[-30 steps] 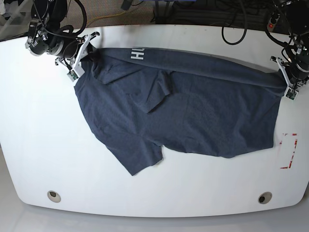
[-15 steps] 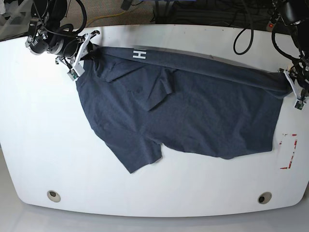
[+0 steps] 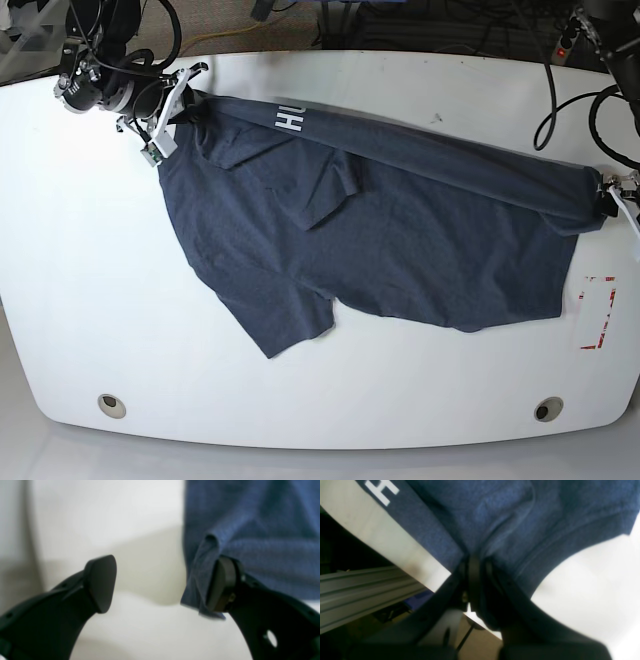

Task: Fold the T-shirt properly
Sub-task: 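Release and regrasp the shirt edge with the left gripper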

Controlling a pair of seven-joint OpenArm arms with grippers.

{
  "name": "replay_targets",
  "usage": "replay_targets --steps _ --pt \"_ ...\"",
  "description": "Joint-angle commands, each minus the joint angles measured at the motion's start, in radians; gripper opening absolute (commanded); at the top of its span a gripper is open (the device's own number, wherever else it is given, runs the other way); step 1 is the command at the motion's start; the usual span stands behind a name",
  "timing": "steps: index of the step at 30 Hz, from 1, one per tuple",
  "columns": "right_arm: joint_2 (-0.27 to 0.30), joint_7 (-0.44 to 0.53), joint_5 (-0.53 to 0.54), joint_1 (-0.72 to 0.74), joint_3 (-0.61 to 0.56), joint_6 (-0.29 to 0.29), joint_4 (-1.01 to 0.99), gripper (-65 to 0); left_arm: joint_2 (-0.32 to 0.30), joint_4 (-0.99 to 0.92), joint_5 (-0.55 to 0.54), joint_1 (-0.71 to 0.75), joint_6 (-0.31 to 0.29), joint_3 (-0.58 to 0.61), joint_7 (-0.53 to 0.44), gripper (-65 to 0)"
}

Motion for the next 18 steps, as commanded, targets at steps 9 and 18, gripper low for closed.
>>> replay_targets --steps 9,18 --pt "0.007 0.042 0.015 -0.012 0.004 -0.001 0.018 -65.0 -0.14 -0.224 -0.448 -0.055 0.007 0.073 0.01 -15.7" --pt "0.007 0.054 0.015 -0.024 0.007 -0.001 -0.025 -65.0 -0.142 -0.23 -0.642 -0.063 0.007 0.067 0.148 -15.7"
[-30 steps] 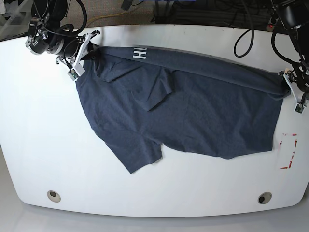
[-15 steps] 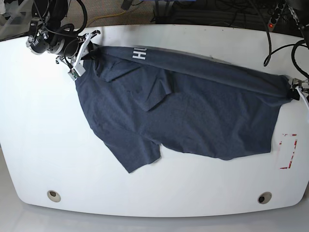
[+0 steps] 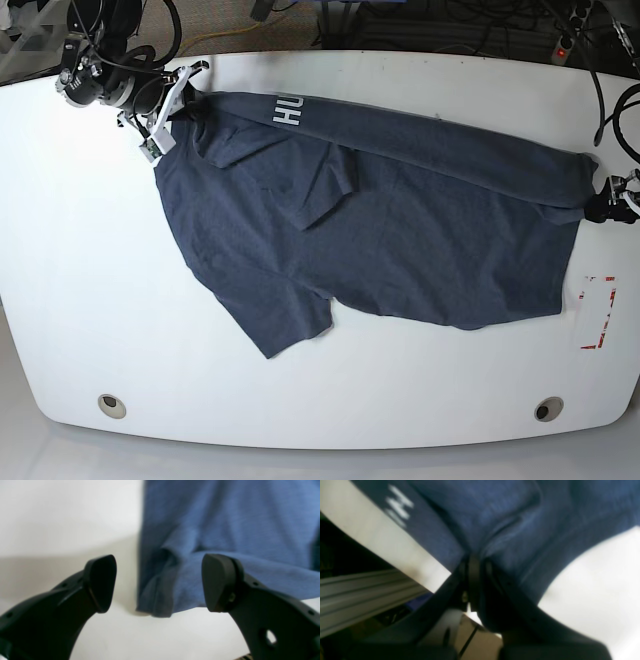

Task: Fold the T-shirt properly
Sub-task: 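Release and regrasp the shirt edge with the left gripper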

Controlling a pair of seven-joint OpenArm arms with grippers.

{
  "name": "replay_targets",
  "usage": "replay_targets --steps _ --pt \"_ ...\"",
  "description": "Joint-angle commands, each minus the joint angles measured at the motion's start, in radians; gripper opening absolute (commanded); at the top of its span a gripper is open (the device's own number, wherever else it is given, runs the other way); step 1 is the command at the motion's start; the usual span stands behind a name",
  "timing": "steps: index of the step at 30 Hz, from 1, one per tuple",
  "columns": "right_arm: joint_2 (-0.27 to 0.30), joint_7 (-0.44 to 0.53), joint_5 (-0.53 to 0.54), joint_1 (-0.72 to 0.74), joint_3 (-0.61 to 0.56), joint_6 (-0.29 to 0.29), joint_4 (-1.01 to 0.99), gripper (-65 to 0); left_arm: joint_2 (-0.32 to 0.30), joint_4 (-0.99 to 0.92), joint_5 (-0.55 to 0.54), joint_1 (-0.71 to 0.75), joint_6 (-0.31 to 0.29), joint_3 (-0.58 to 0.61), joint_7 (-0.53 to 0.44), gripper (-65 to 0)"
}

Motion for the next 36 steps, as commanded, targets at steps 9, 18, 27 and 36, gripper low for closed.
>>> replay_targets --steps 9,18,27,36 --pt "0.011 0.012 0.021 0.003 0.005 0.001 0.001 -65.0 -0.029 0.013 -0.246 -0.014 -0.002 -0.006 0.11 -15.7" --pt "0.011 0.03 0.021 0.003 0.005 0.001 -0.001 -65.0 -0.026 0.258 -0.179 -0.002 -0.002 0.066 0.118 -15.8" --pt "0.011 0.03 0.026 0.024 0.008 0.001 0.001 -65.0 0.051 0.524 0.167 0.104 -0.002 0.064 0.103 -15.8" --pt "0.022 0.024 0.029 0.021 0.065 0.001 -0.001 -65.0 0.166 0.382 0.559 0.104 -0.002 0.071 -0.117 -15.8"
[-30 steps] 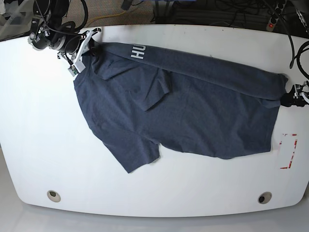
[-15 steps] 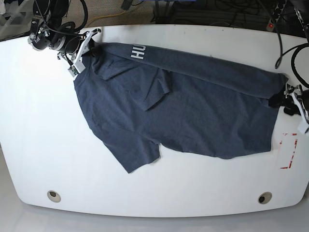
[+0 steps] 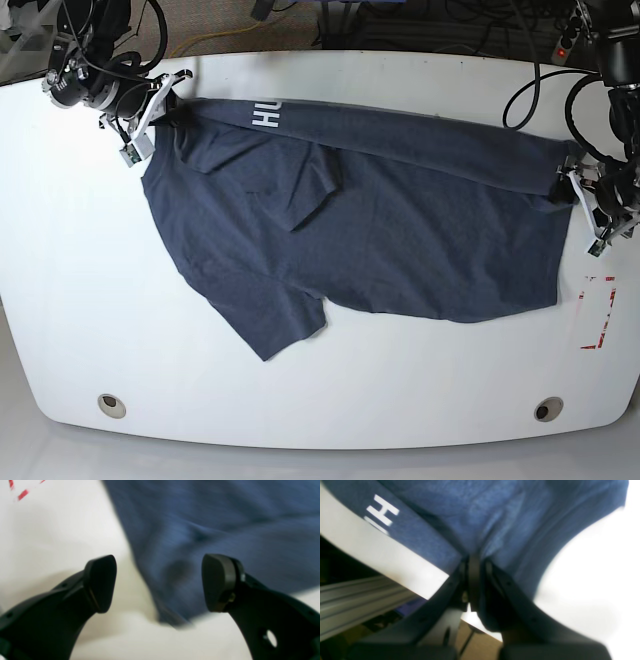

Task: Fold the T-shirt properly
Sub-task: 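Release and regrasp the shirt edge with the left gripper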

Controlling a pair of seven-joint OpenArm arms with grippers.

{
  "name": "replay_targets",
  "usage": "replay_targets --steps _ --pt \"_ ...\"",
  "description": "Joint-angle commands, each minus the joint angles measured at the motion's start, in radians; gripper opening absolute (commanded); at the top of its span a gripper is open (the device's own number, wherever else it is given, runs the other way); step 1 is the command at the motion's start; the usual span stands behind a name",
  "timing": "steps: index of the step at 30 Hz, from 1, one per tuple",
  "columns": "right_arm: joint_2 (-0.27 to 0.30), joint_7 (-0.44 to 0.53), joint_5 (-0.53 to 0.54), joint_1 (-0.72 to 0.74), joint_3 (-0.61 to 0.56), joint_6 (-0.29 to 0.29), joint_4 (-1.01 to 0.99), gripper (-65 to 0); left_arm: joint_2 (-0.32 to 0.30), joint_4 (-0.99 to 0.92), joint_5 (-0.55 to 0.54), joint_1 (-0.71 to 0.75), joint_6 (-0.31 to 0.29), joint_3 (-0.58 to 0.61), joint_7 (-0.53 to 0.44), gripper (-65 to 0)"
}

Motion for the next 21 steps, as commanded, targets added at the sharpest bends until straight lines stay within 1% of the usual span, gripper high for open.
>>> replay_targets --steps 1,3,4,6,9,10,13,14,15,16,18,21 --pt "0.009 0.018 0.025 -0.001 0.001 0.002 0.017 -65.0 -0.02 -0.066 0.042 -0.014 0.0 -0.006 -0.063 -15.8" --pt "0.012 0.018 0.023 0.0 0.002 0.002 0.015 -65.0 -0.02 -0.115 0.057 -0.02 0.0 -0.005 -0.103 -15.8" --pt "0.026 0.018 0.023 0.0 0.002 0.002 0.014 -65.0 -0.02 -0.15 0.063 -0.02 0.0 -0.003 -0.129 -15.8" --pt "0.046 0.018 0.023 -0.001 0.002 0.002 0.003 -65.0 -0.021 -0.207 0.077 -0.029 0.0 0.026 -0.169 -15.8" --pt "0.058 0.018 0.025 0.01 0.004 0.002 -0.036 -65.0 -0.026 -0.268 0.093 -0.054 0.0 0.092 -0.221 -15.8" --pt "0.072 0.018 0.025 0.022 0.004 0.002 -0.046 -65.0 -0.034 -0.296 0.1 -0.055 0.0 0.111 -0.242 -15.8" --pt "0.093 0.018 0.025 0.036 0.004 0.002 -0.072 -65.0 -0.044 -0.345 0.103 -0.055 0.0 0.131 -0.285 -15.8" --pt "0.104 0.019 0.025 0.037 0.005 0.002 -0.08 -62.1 -0.046 -0.349 0.103 -0.055 0.0 0.131 -0.288 -15.8" --pt "0.119 0.021 0.025 0.04 0.018 0.002 -0.083 -57.2 -0.046 -0.348 0.102 -0.055 0.0 0.131 -0.287 -15.8" --pt "0.126 0.021 0.023 0.046 0.028 0.002 -0.083 -53.7 -0.046 -0.348 0.102 -0.055 0.0 0.131 -0.287 -15.8" --pt "0.136 0.021 0.023 0.065 0.055 0.002 -0.085 -43.0 -0.046 -0.346 0.099 -0.055 0.0 0.129 -0.285 -15.8" --pt "0.156 0.021 0.012 0.076 0.087 0.002 -0.085 -30.6 -0.047 -0.348 0.086 -0.055 0.0 0.129 -0.285 -15.8"
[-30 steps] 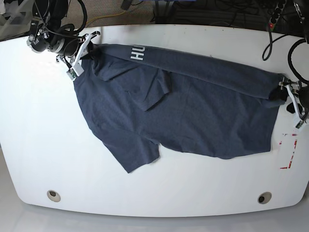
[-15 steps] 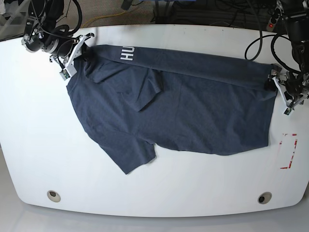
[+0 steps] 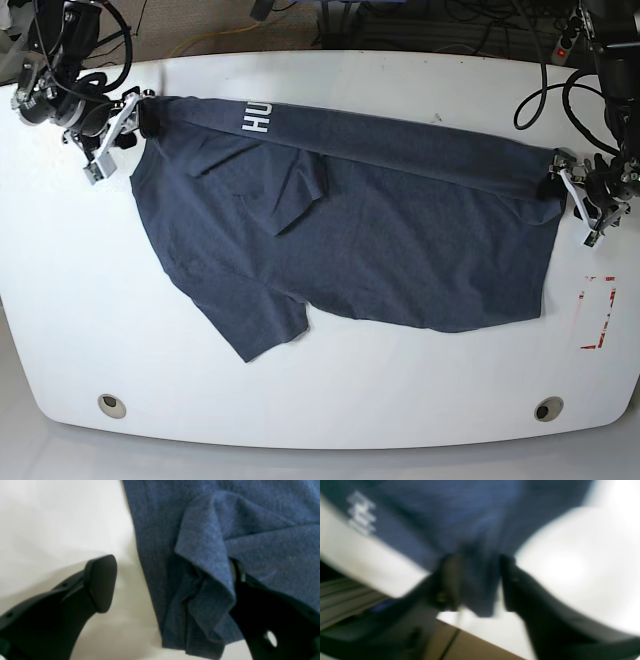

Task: Fold the T-shirt properly

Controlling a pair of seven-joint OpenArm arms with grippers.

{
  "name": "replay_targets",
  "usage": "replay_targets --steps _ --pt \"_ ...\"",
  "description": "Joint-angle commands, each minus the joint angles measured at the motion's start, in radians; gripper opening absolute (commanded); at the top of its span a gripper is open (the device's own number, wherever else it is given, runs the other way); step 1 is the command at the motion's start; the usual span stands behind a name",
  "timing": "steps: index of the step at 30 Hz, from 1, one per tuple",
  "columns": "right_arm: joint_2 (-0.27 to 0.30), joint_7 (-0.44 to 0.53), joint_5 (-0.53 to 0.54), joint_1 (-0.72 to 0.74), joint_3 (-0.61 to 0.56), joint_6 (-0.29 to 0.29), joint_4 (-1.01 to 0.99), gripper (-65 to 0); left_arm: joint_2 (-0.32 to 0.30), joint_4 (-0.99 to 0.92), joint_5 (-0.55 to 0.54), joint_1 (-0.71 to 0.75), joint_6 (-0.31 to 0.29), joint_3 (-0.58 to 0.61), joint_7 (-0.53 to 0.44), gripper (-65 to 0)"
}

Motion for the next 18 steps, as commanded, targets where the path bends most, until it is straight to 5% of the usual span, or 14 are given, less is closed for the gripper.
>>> replay_targets --steps 1,10,18 --pt "0.038 0.017 -0.003 0.022 0.02 0.002 0.014 -27.7 -0.018 -0.005 0.024 0.003 0.002 0.0 0.054 -15.8" --pt "0.037 -0.023 -0.037 0.056 0.02 0.002 0.08 -25.7 -0.028 0.142 -0.071 0.012 0.002 -0.122 0.244 -15.8" --pt "-0.121 -0.032 -0.13 0.127 -0.049 0.002 0.098 -25.5 -0.002 0.296 -0.116 0.03 0.002 -0.243 0.337 -15.8"
